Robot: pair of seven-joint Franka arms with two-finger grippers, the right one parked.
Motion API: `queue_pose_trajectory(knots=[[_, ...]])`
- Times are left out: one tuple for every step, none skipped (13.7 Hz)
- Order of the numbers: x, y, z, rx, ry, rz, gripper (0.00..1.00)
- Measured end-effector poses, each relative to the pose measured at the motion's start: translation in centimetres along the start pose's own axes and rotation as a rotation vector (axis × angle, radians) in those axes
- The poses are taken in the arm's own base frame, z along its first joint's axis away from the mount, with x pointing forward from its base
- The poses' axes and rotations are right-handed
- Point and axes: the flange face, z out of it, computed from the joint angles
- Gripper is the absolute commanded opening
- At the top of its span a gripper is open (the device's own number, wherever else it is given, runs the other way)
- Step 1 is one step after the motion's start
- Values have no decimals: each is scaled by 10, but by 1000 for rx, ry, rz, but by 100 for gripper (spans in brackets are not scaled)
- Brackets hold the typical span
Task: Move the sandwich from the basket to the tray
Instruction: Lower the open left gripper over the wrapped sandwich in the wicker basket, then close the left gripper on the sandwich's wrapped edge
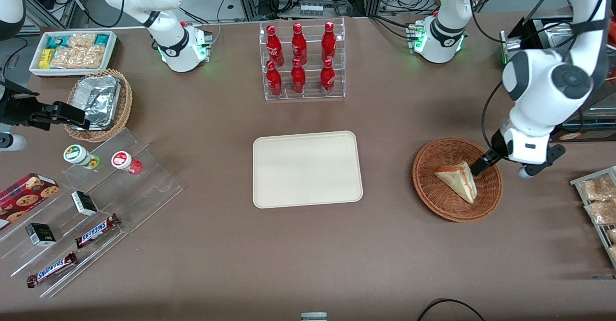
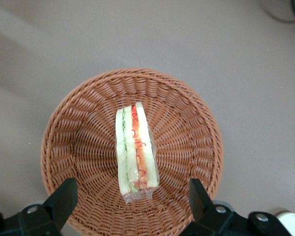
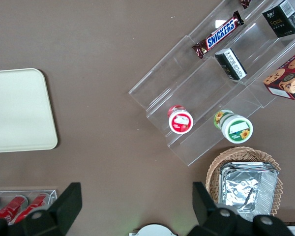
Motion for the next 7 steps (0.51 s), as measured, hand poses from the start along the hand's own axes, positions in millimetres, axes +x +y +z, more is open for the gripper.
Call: queue_pose_trajectory(knots=[[0,0,10,1,-4,-8,100],[0,0,20,7,-14,-15,100],[-1,0,30,14,-26,-18,100],[-2,0,39,19,-36,-18,100],[-4,1,47,22,-43,-17,100],[-6,3,53,27,-52,-14,100],[-8,4,58,30,-60,-10,100]])
